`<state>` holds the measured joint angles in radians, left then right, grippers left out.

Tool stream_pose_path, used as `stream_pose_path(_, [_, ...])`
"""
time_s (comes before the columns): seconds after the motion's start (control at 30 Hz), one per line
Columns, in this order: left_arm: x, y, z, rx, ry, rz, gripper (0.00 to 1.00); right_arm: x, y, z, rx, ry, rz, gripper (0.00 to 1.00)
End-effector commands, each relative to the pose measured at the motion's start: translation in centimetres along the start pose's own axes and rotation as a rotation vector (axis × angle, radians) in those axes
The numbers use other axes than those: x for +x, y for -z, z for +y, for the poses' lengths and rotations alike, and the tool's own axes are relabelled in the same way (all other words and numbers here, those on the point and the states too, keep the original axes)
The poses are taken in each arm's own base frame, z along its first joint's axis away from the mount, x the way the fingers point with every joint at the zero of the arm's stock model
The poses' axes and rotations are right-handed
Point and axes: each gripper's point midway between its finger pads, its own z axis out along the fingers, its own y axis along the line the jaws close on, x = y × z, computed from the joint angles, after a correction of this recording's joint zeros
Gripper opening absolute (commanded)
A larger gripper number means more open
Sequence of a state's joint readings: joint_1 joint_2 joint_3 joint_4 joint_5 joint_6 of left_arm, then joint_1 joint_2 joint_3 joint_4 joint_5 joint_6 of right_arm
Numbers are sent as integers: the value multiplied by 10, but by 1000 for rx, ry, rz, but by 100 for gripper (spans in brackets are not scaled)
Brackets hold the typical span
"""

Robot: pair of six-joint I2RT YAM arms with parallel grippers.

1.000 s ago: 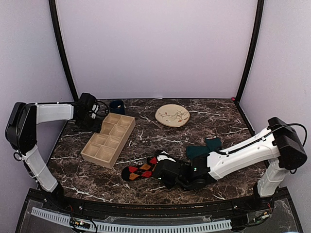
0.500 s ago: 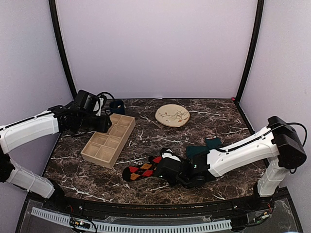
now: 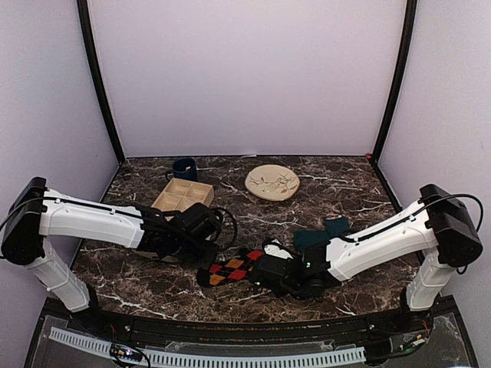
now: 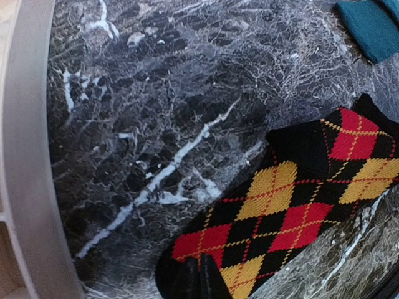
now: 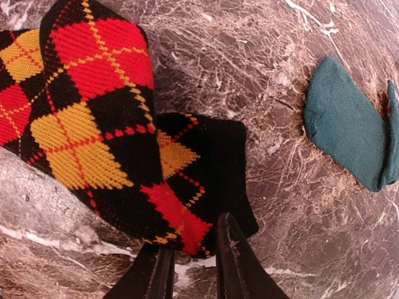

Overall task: Roll the socks
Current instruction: Smooth out the sock at the center of the board.

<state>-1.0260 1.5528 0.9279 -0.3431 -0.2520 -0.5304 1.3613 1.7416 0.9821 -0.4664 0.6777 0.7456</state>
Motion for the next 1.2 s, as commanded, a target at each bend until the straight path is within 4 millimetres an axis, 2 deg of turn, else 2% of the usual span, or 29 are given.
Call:
stream_pose_path(0.0, [6,-12,-14,-8,30,10,0,2,2,-9,26,-30,0,24])
stream_pose_path(0.27, [29,-16,-28,-3,14,58,0,7,5,-17,41,-47,8,35])
stream_pose_path(0.43, [46,-19,-27,-22,0,104,0,11,4,-22,62,-43,21,44])
stream_pose_path(0.57, [61,-27,-17,-65,3,150,0,16,6,-30,85,-60,29,50])
stream_pose_path(0.77, [70,-30,-8,-120,2,182,0,27,11,-50,127,-101,35,52])
stream_pose_path(1.07, [85,-23,13,-196,2,225,0,38,15,-65,155,-152,47,51])
stream_pose_path(1.17, [88,-20,17,-207,13,228,0,22,29,-66,106,-209,-5,51])
